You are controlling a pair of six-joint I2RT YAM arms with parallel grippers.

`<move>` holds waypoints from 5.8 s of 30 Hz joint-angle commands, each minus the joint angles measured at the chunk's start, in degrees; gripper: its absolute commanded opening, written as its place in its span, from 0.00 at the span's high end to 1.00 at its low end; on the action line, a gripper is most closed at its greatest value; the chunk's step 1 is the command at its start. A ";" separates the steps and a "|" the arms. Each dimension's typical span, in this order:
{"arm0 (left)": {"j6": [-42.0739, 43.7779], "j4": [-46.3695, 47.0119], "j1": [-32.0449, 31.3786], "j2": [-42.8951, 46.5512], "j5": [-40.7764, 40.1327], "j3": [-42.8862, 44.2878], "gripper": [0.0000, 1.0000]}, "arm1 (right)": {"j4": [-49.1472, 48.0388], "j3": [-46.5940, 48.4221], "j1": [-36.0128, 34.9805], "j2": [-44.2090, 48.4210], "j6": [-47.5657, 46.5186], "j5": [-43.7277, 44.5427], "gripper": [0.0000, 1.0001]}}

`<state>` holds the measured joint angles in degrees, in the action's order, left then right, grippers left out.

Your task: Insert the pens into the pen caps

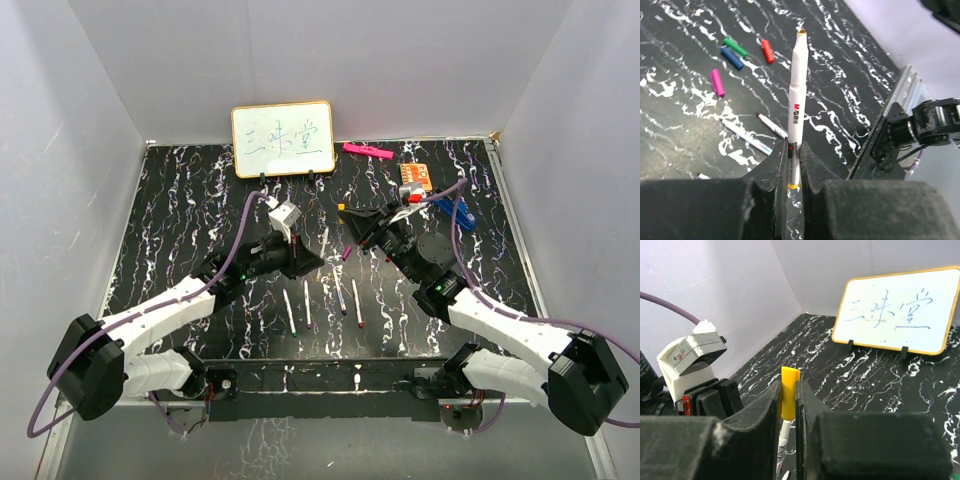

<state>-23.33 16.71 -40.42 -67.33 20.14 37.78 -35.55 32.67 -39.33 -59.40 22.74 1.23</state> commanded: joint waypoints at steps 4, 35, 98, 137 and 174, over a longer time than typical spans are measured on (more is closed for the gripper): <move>-4.29 10.01 -1.01 3.06 4.97 -0.69 1.00 | -13.42 -1.58 -0.12 -1.03 1.86 -2.05 1.00; -7.32 13.57 -2.36 1.73 4.63 -0.58 1.00 | -20.85 -3.07 -0.12 -4.12 5.19 -4.05 1.00; -7.50 15.82 -2.44 2.32 2.38 -2.32 1.00 | -22.11 -6.05 -0.13 -4.41 6.85 -4.02 1.00; -3.98 29.19 -2.42 2.61 -7.41 3.51 1.00 | -5.67 -8.59 -2.93 -8.45 6.91 -6.68 1.00; -2.39 9.56 -1.59 4.03 -13.53 1.15 1.00 | 0.93 4.23 -7.69 -5.89 -4.30 14.26 0.75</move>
<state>-24.75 25.56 -42.85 -66.59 11.57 36.99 -42.11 32.38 -46.30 -67.09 24.01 10.85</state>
